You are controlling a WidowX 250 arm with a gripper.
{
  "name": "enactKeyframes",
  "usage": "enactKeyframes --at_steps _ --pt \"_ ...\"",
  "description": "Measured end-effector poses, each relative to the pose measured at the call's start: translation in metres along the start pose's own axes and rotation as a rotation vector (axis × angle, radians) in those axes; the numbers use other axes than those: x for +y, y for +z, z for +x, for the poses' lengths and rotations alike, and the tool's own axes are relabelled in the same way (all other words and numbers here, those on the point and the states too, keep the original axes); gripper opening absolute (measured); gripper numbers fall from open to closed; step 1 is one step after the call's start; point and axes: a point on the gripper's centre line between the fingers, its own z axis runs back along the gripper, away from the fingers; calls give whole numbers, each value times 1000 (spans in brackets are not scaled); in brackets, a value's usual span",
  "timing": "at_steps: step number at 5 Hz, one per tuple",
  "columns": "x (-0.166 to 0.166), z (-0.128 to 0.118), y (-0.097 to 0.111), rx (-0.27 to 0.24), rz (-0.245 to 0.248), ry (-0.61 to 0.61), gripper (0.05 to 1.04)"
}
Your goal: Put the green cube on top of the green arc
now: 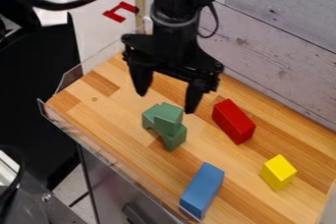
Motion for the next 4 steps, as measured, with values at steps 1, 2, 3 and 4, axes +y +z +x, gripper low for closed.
enactKeyframes --at_steps 1,2,3,4 --pt "-27 -7 -5 13 -63 -67 996" --pt "-54 -14 -19 53 -71 -138 996" --pt "-71 -15 -38 97 -41 -167 995" --pt "-79 -13 -46 98 -32 -162 995"
